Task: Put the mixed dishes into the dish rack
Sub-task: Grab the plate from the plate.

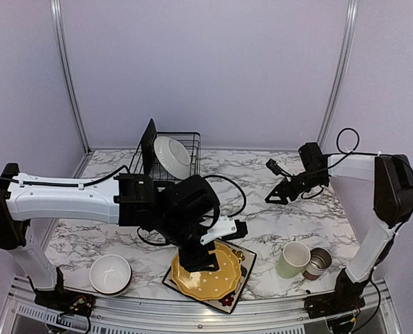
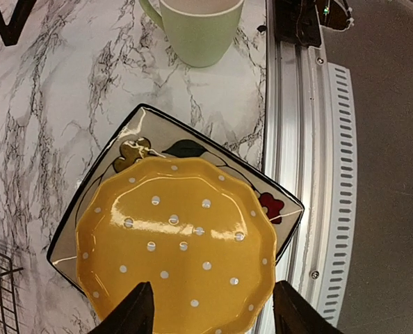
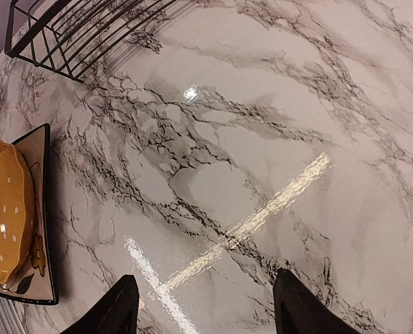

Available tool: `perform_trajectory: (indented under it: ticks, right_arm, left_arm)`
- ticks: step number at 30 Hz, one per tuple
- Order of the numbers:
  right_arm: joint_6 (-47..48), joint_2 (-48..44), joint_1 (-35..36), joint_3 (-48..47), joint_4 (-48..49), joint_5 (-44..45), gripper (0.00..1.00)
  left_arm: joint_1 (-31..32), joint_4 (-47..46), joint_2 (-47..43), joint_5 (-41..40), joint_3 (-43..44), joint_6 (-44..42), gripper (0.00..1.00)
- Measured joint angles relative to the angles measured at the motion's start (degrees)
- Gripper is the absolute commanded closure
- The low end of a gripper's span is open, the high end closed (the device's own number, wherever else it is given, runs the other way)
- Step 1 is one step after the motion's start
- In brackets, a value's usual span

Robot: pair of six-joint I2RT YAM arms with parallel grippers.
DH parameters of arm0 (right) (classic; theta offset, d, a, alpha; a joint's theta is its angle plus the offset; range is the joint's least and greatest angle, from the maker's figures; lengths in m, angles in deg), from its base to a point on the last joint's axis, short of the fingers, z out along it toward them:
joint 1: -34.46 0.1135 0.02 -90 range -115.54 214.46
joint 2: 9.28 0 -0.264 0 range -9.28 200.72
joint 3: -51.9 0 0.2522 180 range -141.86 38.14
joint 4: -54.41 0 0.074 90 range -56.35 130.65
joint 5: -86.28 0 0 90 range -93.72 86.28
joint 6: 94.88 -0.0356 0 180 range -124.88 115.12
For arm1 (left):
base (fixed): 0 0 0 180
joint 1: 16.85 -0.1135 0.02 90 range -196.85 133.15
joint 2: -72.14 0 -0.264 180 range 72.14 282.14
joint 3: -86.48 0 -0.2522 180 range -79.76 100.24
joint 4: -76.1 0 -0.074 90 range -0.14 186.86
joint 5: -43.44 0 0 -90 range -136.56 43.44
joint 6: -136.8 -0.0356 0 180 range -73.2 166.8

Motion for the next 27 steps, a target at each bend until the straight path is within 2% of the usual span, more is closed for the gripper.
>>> perform_trajectory:
  ticks: [5,10,19,24,27]
  right_arm:
    - [-0.11,-1.46,0.04,0.0,0.04,0.52,0.36]
    - [-0.48,-2.54,0.04,0.0,0.04,1.57,0.36]
    - [-0.7,-5.81,0.04,0.35,0.02,1.79,0.35]
    - [-0.7,-7.52,0.04,0.57,0.07,1.7,0.35]
    - [-0.7,-7.98,0.04,0.74,0.04,1.68,0.35]
  left_arm:
    - [4.42,2.93,4.13,-1.38,1.44,1.99,0.4]
    - [7.72,5.95,10.78,-4.87,5.88,5.11,0.47]
    - [11.23,10.29,18.56,-9.05,9.97,12.13,0.53]
    - [12.22,11.54,20.57,-10.34,11.65,15.04,0.63]
    - [12.33,11.52,21.38,-11.1,12.59,15.89,0.65]
